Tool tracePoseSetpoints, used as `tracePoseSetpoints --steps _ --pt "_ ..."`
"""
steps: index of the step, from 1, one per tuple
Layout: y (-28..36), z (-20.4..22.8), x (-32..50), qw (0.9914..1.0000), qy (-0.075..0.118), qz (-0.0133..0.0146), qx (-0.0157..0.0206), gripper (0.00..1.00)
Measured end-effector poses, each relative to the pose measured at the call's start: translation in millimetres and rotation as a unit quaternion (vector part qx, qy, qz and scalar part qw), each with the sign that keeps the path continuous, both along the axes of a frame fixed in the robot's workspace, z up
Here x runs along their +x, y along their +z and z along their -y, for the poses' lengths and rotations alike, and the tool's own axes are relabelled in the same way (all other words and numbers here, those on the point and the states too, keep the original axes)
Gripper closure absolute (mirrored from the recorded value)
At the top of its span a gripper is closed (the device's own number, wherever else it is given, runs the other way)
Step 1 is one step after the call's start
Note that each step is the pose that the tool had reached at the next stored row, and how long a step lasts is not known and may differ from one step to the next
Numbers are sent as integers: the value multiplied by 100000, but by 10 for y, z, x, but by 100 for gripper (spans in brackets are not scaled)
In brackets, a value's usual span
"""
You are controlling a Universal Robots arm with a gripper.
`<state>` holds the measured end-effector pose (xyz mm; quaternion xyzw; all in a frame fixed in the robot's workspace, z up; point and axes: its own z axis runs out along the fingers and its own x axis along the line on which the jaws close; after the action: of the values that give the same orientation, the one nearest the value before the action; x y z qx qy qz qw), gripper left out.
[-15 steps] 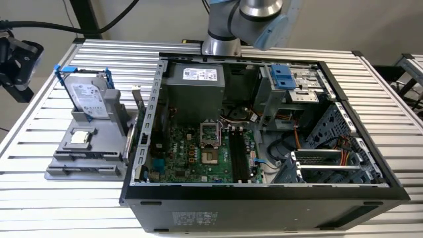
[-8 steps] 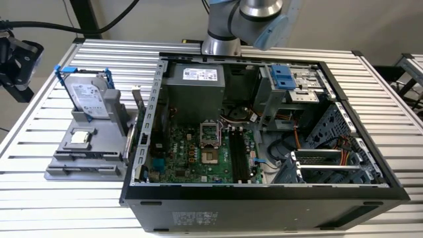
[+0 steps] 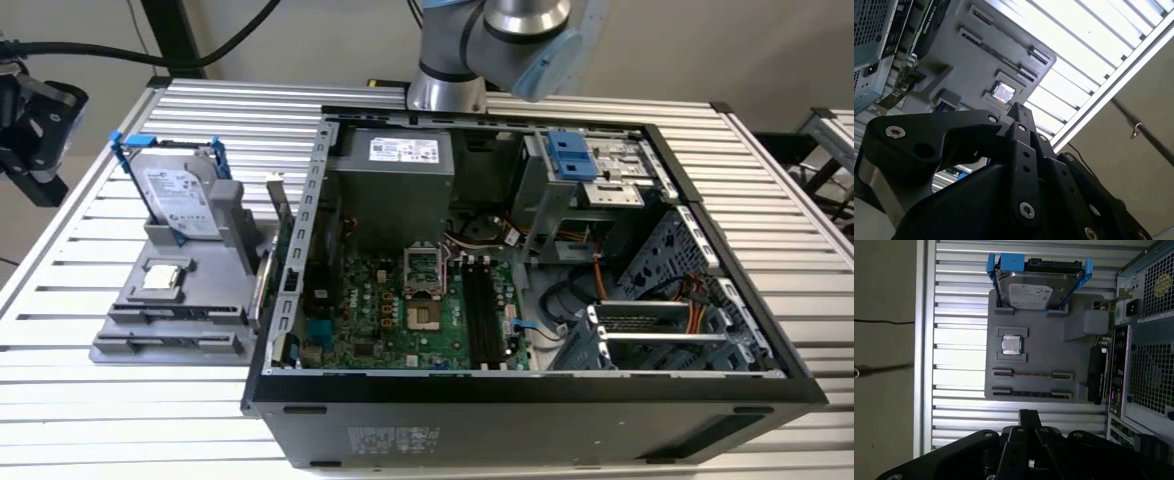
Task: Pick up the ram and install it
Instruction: 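Pick up the ram and move it above insertion slot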
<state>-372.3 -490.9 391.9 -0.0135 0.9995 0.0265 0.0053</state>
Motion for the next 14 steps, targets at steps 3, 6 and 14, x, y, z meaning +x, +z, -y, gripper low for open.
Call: tracePoseSetpoints --steps 3,6,14 --pt "0 0 -2 99986 1696 0 1 100" --pt "-2 0 -2 99906 4342 12 9 100" --pt "-1 0 -1 99503 9960 5 3 100"
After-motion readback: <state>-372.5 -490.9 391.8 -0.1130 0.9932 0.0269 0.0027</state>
